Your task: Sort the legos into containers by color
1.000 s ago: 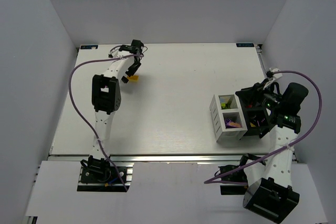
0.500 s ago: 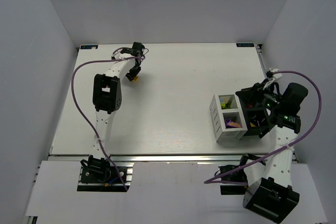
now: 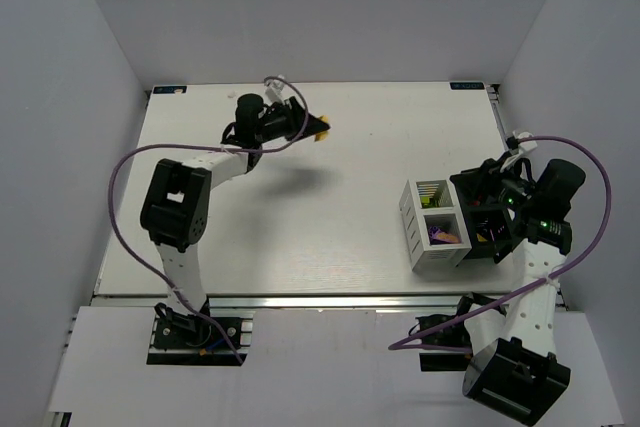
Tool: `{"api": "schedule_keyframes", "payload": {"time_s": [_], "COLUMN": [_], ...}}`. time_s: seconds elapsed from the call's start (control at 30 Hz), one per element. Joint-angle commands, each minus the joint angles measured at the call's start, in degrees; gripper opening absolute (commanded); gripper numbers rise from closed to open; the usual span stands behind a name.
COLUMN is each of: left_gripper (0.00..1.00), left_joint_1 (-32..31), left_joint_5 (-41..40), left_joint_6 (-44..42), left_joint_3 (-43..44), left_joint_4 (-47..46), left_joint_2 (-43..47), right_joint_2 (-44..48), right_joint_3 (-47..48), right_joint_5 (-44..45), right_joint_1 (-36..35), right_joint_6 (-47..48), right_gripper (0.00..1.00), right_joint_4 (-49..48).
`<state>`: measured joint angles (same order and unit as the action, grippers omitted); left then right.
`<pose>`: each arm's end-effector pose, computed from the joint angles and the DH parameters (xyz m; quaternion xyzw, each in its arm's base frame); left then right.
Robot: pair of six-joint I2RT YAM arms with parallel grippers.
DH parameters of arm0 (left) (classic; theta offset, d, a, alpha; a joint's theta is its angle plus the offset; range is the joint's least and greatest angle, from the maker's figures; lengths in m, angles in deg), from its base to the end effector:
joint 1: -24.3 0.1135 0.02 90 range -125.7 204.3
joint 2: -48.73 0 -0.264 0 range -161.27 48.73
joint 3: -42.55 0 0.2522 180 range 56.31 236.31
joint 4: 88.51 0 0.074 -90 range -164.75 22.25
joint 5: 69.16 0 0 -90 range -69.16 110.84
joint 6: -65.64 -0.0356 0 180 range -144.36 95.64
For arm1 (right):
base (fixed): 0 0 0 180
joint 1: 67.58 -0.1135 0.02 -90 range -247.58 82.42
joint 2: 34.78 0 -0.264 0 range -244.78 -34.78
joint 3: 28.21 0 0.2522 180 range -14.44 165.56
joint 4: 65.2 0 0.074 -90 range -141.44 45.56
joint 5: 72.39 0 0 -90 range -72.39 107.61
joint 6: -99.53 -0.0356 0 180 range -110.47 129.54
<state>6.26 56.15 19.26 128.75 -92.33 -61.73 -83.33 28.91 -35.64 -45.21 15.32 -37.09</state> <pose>0.4108 -0.1554 0.2212 -0.0046 0.8015 -0.4925 0.3391 0.1814 -0.0438 0.3171 -0.1505 0.7599 0.2296 0.5893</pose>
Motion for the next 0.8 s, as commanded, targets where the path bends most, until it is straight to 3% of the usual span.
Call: {"api": "schedule_keyframes", "payload": {"time_s": [0.0, 0.1, 0.17, 0.27, 0.47, 0.6, 0.77], "left_gripper": [0.00, 0.00, 0.00, 0.00, 0.00, 0.00, 0.00], "left_joint_1": [-3.65, -6.91, -10.77, -15.78, -23.77, -27.56, -30.73], "left_joint_5": [27.16, 28.41, 28.41, 28.50, 26.31, 24.29, 24.02], "left_joint_6": [17.89, 30.61, 31.18, 27.94, 10.90, 1.92, 4.37], "left_joint_3": [0.59, 2.95, 5.41, 11.30, 23.96, 31.86, 44.50], "left_joint_4": [-47.12, -65.84, -67.05, -63.03, -36.62, -26.83, -27.86], "left_joint_2": [-5.54, -11.16, -12.59, -15.22, -19.36, -23.22, -33.31], "right_joint_2": [1.35, 2.93, 4.08, 5.22, 6.80, 7.77, 11.28], "right_joint_3": [0.15, 0.15, 0.68, 1.91, 9.90, 15.52, 18.26], "right_joint_5": [1.83, 4.82, 6.93, 8.60, 12.47, 11.52, 5.10], "right_joint_1": [0.13, 0.22, 0.30, 0.22, 0.31, 0.31, 0.22], "right_joint_6": [1.16, 1.51, 1.16, 1.07, 1.25, 0.37, 0.20], "right_gripper": [0.43, 0.43, 0.44, 0.44, 0.44, 0.43, 0.42], "right_joint_4": [-2.40, -3.10, -3.19, -2.31, 2.52, 4.71, 6.83]}}
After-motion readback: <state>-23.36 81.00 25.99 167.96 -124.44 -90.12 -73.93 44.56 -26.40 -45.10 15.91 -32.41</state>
